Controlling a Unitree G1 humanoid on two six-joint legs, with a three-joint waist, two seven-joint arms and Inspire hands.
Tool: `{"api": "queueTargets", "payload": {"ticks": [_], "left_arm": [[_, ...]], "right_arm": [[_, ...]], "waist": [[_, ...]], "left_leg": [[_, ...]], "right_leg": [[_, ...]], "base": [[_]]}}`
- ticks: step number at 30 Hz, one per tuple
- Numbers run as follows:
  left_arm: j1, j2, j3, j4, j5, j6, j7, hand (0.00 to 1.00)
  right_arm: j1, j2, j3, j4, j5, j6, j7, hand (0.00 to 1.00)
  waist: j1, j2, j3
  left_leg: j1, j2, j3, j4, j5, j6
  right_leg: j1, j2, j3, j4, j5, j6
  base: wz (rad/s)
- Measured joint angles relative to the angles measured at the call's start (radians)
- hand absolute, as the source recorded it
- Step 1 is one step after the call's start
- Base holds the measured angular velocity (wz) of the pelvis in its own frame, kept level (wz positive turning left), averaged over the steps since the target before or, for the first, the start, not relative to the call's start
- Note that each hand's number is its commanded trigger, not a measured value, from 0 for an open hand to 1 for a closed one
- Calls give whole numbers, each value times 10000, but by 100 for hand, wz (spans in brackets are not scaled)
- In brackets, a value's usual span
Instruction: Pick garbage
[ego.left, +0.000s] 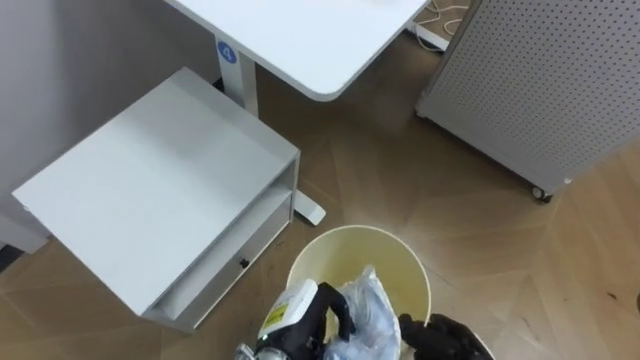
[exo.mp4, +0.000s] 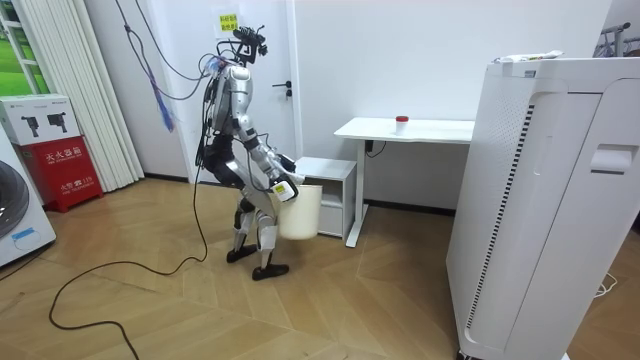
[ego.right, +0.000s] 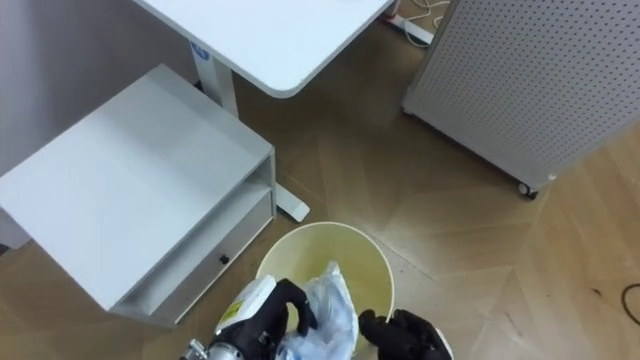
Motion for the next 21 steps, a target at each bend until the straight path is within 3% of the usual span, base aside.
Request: {"api": "queueTargets", "payload": {"ticks": [8,13,21], "left_arm": [[82,18,119,15,404,65,-120,0],[298,74,89,10,600,100,-120,0],[465,71,94,6,607,100,-116,0]], "right_arm": [[295,32,78,2,-16,-12,136,100],[404,31,92,1,61,-13,320,100],[634,30,98,-17,566,-84,413,100]], "waist": [[100,22,-37],[101,107,-131],[136,146,-154]], "left_leg": [[10,13,16,3,7,10],[19,5,22,-18,10,14],[92,-4,90,-117,30,11]], "right_leg": [[15,3,-22,-11,8,-7],[12,12,-7,-19,11,-3],[15,0,62,-38,13,-3]], "base": [[0],[0],[-1]]}}
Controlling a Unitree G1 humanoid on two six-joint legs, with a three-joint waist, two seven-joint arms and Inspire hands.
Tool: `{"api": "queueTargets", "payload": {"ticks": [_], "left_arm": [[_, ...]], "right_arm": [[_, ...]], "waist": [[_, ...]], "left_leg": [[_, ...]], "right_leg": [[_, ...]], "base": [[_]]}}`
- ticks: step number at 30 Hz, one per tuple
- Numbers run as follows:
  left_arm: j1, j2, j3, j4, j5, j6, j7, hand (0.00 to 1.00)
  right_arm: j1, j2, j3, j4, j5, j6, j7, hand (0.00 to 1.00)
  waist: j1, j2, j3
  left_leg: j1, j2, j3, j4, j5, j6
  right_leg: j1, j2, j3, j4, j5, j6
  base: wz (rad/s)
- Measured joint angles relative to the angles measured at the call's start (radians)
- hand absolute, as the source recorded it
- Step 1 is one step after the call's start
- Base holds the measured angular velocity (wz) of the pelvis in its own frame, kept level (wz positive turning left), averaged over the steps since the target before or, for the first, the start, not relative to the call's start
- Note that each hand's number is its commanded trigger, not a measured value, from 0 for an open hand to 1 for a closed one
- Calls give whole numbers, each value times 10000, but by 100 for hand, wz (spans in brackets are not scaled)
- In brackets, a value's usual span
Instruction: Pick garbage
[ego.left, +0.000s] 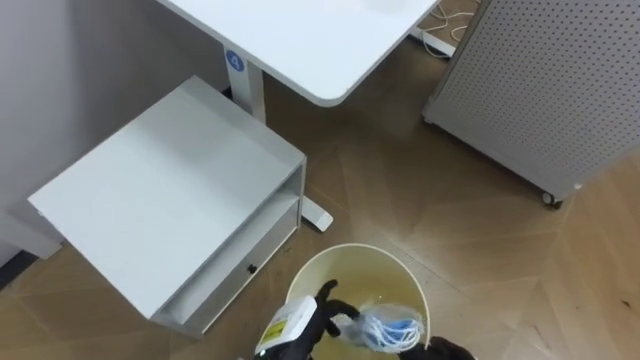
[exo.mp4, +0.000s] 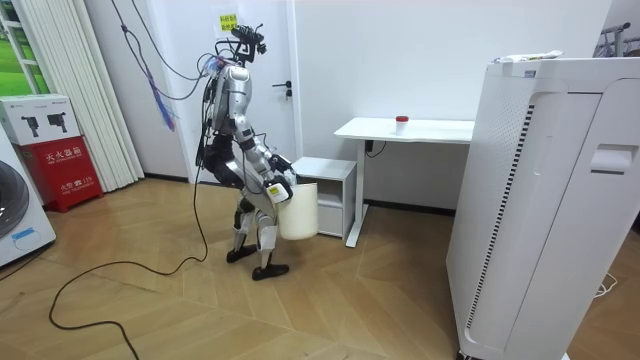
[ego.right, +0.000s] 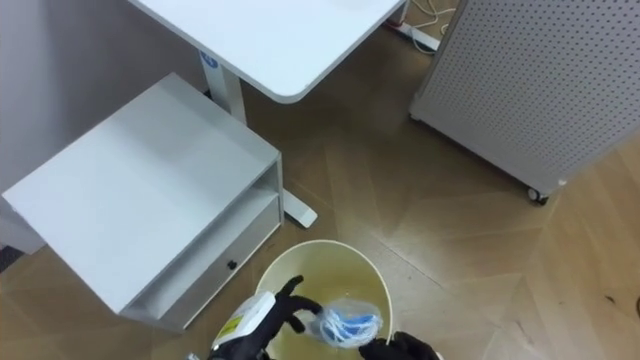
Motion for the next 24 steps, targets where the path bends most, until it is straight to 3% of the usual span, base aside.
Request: {"api": "queueTargets", "payload": {"ticks": [12,15,18,24], "left_arm": [[95,43,307,-6,56,-3,67,0],[268,102,410,-8,67,-12,205,0],[484,102,894,-276,74,-61,251,0],[544,525,1675,-1289,261,-416,722,0]], "right_arm": [[524,-72,-13,-290,255,-148,-13,100],[657,-79,-45,-250,274,-141,-6,100],[704,-91,-420,-43,164,-129,202,100],[779,-194,-834,221,154,-116,222,100]], "waist": [[237,82,-5],[244,257,12],[261,359,17],[328,372,23]], "left_leg": [[354,-95,88,-391,100,-20],[700,-57,86,-516,99,-22],[1136,-180,86,-895,183,-9],[2390,-312,64,-1628,264,-38]], "right_leg": [[242,3,55,-170,47,7],[662,12,-16,-458,62,42],[1045,12,4,-709,109,104],[2235,6,-52,-1225,95,192]], "base": [[-1],[-1],[0],[0]]}}
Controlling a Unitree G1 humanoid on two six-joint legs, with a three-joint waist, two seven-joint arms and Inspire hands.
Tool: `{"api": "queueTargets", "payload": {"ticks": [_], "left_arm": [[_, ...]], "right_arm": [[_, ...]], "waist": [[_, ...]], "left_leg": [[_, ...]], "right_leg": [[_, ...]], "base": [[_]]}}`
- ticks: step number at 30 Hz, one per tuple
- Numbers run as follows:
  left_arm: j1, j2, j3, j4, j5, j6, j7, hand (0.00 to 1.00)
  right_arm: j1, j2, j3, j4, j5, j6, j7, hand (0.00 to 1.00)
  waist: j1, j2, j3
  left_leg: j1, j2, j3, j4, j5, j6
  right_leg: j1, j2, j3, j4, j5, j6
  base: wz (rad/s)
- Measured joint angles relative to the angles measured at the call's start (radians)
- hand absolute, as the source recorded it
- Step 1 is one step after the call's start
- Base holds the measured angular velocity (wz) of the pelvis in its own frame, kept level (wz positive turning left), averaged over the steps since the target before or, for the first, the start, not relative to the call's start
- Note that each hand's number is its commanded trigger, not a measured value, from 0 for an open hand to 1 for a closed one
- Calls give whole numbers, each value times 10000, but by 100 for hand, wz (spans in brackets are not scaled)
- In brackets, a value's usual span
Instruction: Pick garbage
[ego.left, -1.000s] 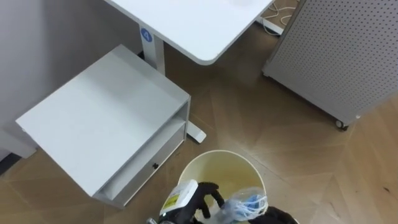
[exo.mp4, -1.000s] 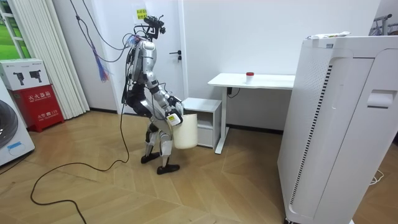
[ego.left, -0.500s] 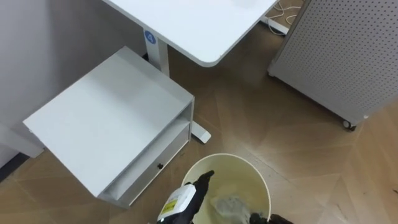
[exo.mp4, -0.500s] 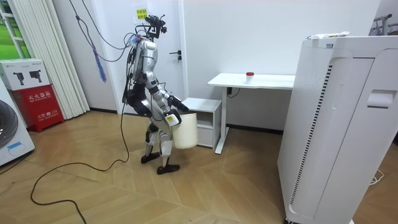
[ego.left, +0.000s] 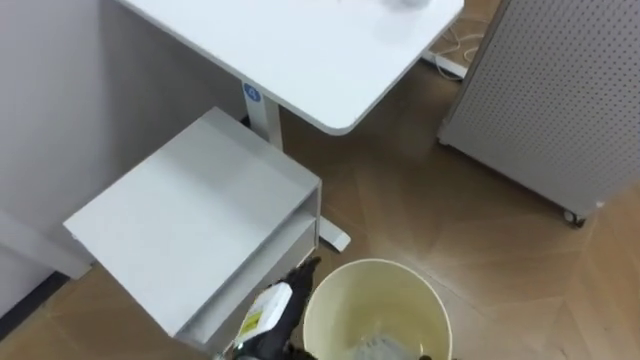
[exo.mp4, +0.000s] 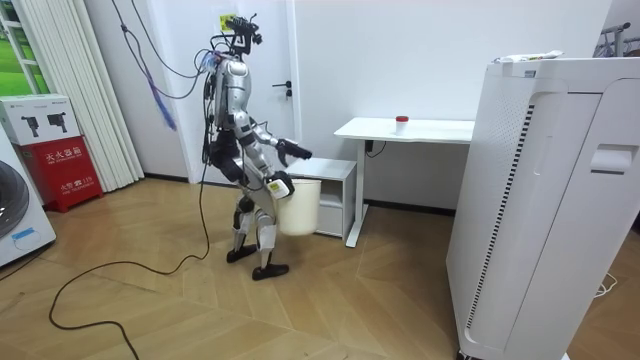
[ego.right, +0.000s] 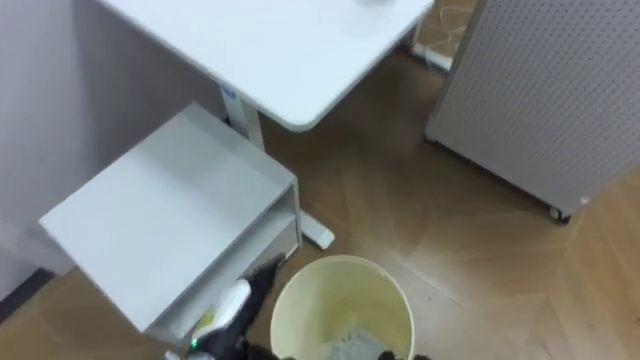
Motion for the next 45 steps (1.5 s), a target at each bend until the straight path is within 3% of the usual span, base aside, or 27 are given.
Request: {"api": "queueTargets", "payload": {"ticks": [10,13,17,19,23,30,33,34,35,37,38,39,40,41,42,43,45], "left_arm": [[732,759,1127,-3171,14,-458,531,0],[1359,790,1660,-3837,5,-483,640,0],[1561,787,2248,-4018,-109,-480,643,0],[1690,767,2558,-4510,-106,-481,706,0],[1963,761,2870,-5108,-166,-479,682,0],[2257,626,3744,-5902,-251,-478,676,0],[2404,534,3782,-5946,-610,-478,817,0],[2570,534,3818,-5948,-712,-477,845,0],[2644,528,3856,-5954,-714,-476,845,0],[2932,479,4024,-6129,-789,-477,853,0],[3038,455,4074,-6234,-789,-478,846,0],[3178,418,4118,-6447,-793,-481,830,0],[3199,386,4126,-6600,-792,-502,826,0],[3201,361,4156,-6682,-787,-512,827,0],[3330,326,4284,-6811,-777,-565,850,0],[3384,344,4370,-6890,-782,-583,982,0],[3340,320,4372,-6899,-780,-584,1124,0]], "right_arm": [[142,-13,-1148,-851,-479,-19,-255,100],[614,-5,-1170,-1657,-661,-19,-267,100],[972,-5,-1153,-2188,-868,7,-235,100],[1022,-7,-1191,-2206,-1476,57,-225,100],[1243,4,-1507,-2206,-2424,97,-198,100],[1504,-20,-1729,-2242,-3134,127,-331,100],[1504,-37,-1742,-2274,-3536,138,-331,100],[1542,-59,-1740,-2432,-3655,202,-335,100],[1558,-87,-1727,-2531,-3732,215,-334,100],[1569,-110,-1712,-2826,-4014,221,-301,100],[1603,-120,-1719,-2935,-4028,220,-278,100],[1618,-180,-1769,-2993,-4018,219,-245,100],[1634,-199,-1962,-2992,-3998,221,-249,100],[1633,-218,-2035,-2993,-3980,221,-250,100],[1708,-208,-2066,-2992,-3999,227,-260,100],[1787,-201,-2056,-3005,-4054,227,-264,100],[1859,-233,-2066,-3016,-4059,226,-263,100]], "waist": [[175,-17,-18],[316,-41,-41],[459,-82,-91],[472,-140,-176],[443,-153,-249],[472,-63,-325],[488,-51,-333],[673,-53,-333],[793,-48,-332],[1079,-42,-334],[1100,-38,-338],[1115,-68,-334],[1253,-68,-331],[1302,-46,-330],[1546,-12,-388],[1525,47,-442],[1510,9,-417]], "left_leg": [[1804,-115,340,-1005,12,10],[2377,-29,777,-1066,4,-3],[3246,5,1172,-1406,-4,-16],[3750,74,1471,-1844,-28,-60],[4343,163,1604,-2200,-63,-125],[5183,374,2056,-2647,-72,-391],[5328,337,2110,-2437,-12,-488],[5372,368,2084,-2132,-8,-490],[5375,362,1886,-1959,-7,-488],[5142,123,-84,-1211,0,-453],[5019,6,-597,-1074,-30,-348],[4745,-393,-1406,-1312,-110,-316],[4318,-625,-1850,-1674,-41,-351],[4104,-716,-2039,-1914,101,-337],[4060,-754,-1990,-1928,420,-2],[4201,-710,-1887,-2051,389,57],[4459,-689,-1660,-2200,361,110]], "right_leg": [[1565,16,-131,-697,-103,192],[1997,49,-350,-874,-85,166],[2559,75,-688,-1051,-30,78],[2798,65,-1072,-1173,36,-27],[3308,157,-1431,-1419,97,-103],[3858,465,-1441,-1551,70,-275],[3829,628,-1209,-1516,31,-365],[3817,771,-891,-1560,37,-425],[3823,833,-733,-1561,25,-473],[3882,1178,258,-1578,28,-589],[3909,1250,538,-1580,30,-596],[3925,1343,1097,-1593,37,-616],[3936,1415,1533,-1590,86,-554],[3932,1461,1679,-1547,118,-499],[3978,1588,1979,-1506,157,-378],[4125,1543,1642,-1532,174,-363],[4245,1250,888,-1518,126,-435]], "base": [[-6],[-40],[-45],[-33],[-12],[-16],[-36],[-77],[-111],[-103],[-69],[-58],[-65],[-89],[-76],[-55],[-22]]}}
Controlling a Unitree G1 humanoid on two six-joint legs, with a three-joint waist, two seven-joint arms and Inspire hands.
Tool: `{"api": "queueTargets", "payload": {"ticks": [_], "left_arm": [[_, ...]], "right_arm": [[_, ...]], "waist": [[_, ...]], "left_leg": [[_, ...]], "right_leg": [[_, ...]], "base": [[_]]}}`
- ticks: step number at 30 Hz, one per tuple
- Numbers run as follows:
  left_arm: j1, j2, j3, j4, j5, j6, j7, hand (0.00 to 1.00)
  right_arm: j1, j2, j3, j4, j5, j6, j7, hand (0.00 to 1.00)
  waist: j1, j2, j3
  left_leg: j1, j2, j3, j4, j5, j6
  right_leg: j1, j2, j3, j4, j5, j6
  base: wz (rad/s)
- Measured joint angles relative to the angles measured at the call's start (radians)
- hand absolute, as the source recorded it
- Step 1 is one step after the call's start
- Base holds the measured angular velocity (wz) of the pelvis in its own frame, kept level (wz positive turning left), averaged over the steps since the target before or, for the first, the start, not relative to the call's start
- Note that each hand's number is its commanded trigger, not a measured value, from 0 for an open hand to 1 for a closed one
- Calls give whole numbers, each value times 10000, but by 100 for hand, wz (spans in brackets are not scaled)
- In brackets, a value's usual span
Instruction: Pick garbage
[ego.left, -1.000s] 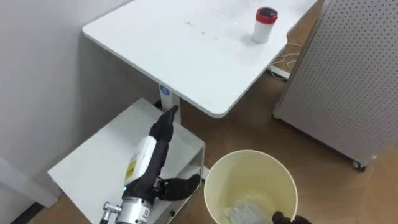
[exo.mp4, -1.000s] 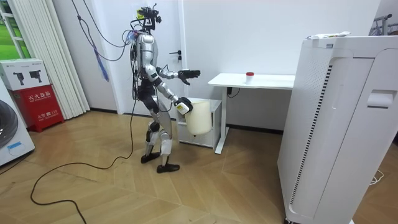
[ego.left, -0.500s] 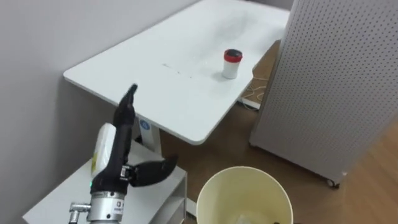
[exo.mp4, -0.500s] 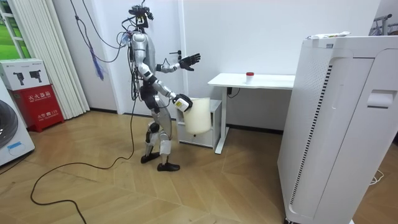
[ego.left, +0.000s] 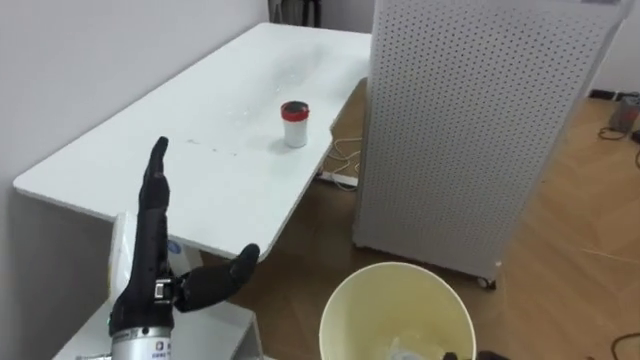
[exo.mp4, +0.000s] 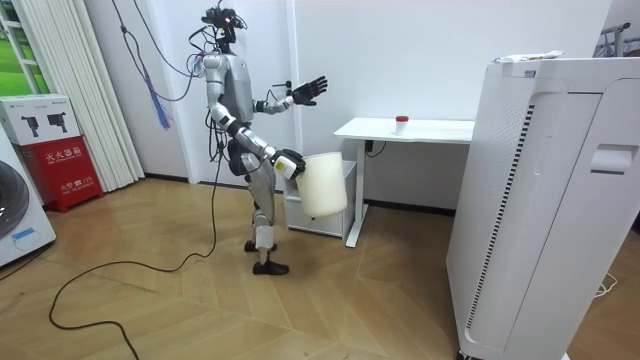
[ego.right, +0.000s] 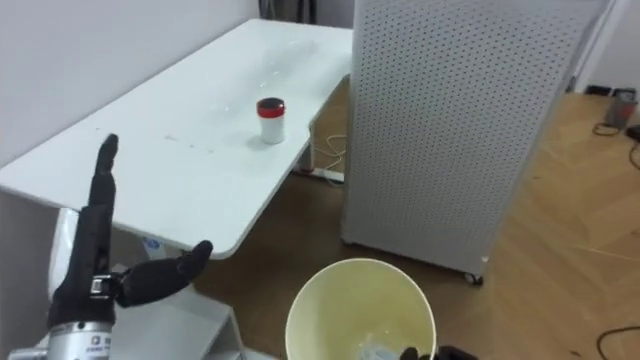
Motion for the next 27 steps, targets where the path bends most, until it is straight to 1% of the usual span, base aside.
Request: {"api": "queueTargets", "payload": {"ticks": [1,2,4,6,7,10,14,15,16,17,18,19,20,21,22,23,24,25,26,27], "left_arm": [[31,-3,-36,1,-3,1,46,0],[31,-8,-62,1,-8,1,44,0],[25,-15,-44,-3,-4,0,44,0],[47,-13,-37,-3,-6,0,44,0],[49,-12,-39,-3,1,0,41,0],[48,-9,-37,-78,1,0,32,0],[49,-11,-29,-102,-7,0,-9,0],[50,-9,-34,-102,-14,0,-94,0],[48,2,-30,-102,-44,1,-113,0],[48,6,-24,-102,-51,0,-109,0],[55,29,-18,-98,-85,1,-102,0],[66,29,-47,-96,-218,2,-106,0],[67,28,-48,-95,-234,2,-114,0],[67,29,-42,-87,-331,0,-121,0],[78,37,-26,-84,-453,-2,-118,0],[94,39,-29,-69,-521,-5,-116,0],[98,0,-68,-27,-595,-6,-126,0],[105,-15,-81,-19,-597,-49,-129,0],[135,-16,-77,-8,-608,-93,-128,0],[170,-18,-80,17,-606,-136,-125,0]], "right_arm": [[1,13,3,-19,4,-1,3,100],[3,21,3,-20,6,-1,-3,100],[19,17,8,-22,-171,-1,0,100],[57,18,19,-23,-254,-1,11,100],[57,17,23,-47,-266,-1,19,100],[62,18,27,-221,-312,-1,20,100],[136,23,36,-683,-375,-2,20,100],[233,22,43,-846,-443,-8,31,100],[306,20,71,-930,-455,-7,35,100],[348,13,88,-997,-459,-7,34,100],[369,9,157,-1063,-451,-6,10,100],[404,12,205,-1063,-452,-6,9,100],[438,12,224,-1062,-454,-6,9,100],[526,6,244,-1057,-453,-6,6,100],[552,-4,244,-1055,-447,4,0,100],[553,-3,242,-1040,-440,7,-1,100],[554,-4,184,-968,-441,7,-4,100],[553,-2,113,-946,-440,8,-12,100],[555,-19,116,-937,-440,14,-20,100],[577,-50,130,-930,-435,26,-63,100]], "waist": [[-13,25,49],[-50,31,65],[-139,117,106],[-215,153,100],[-230,171,114],[-236,183,120],[-260,173,118],[-269,154,111],[-243,121,114],[-233,118,115],[-209,87,127],[-234,58,133],[-254,47,138],[-247,77,157],[-241,73,236],[-238,78,266],[-294,79,259],[-242,-3,310],[-187,-34,318],[-4,-67,318]], "left_leg": [[149,6,22,-79,-22,-8],[213,-3,6,-129,-17,-15],[431,-45,-18,-440,38,-84],[535,-10,-20,-638,59,-112],[601,0,13,-739,63,-120],[633,47,56,-779,73,-135],[660,89,180,-764,72,-137],[696,98,219,-739,67,-146],[746,158,241,-653,40,-190],[722,177,249,-476,-21,-276],[543,218,251,134,-157,-352],[274,267,231,1024,-262,-478],[136,298,240,1521,-278,-492],[-242,344,254,2662,-256,-519],[-784,457,179,3793,-111,-589],[-1023,491,94,4164,-139,-641],[-1506,425,-91,4160,-237,-489],[-2086,272,-246,3868,-244,-475],[-2367,161,-298,3598,-230,-493],[-2846,74,-361,2758,-90,-563]], "right_leg": [[114,-51,-210,-49,-26,-32],[154,-49,-201,-144,-47,-33],[314,38,-183,-421,-56,-68],[370,114,-183,-535,-42,-94],[340,171,-178,-535,-68,-120],[309,253,-151,-536,-141,-161],[296,288,-152,-527,-254,-192],[301,288,-164,-473,-330,-205],[304,283,-186,-340,-441,-238],[301,286,-200,-264,-510,-256],[303,255,-235,-39,-681,-301],[339,189,-240,148,-884,-345],[368,168,-204,257,-1003,-376],[526,204,-179,425,-1159,-436],[607,280,-87,615,-1360,-500],[618,334,26,715,-1489,-565],[665,367,184,791,-1638,-573],[672,331,360,889,-1734,-565],[706,306,451,896,-1764,-552],[751,272,596,895,-1831,-520]], "base": [[-22],[-10],[-6],[0],[-4],[-7],[-11],[-8],[-11],[-19],[-18],[-16],[-6],[-8],[-8],[0],[0],[-7],[-34],[-40]]}}
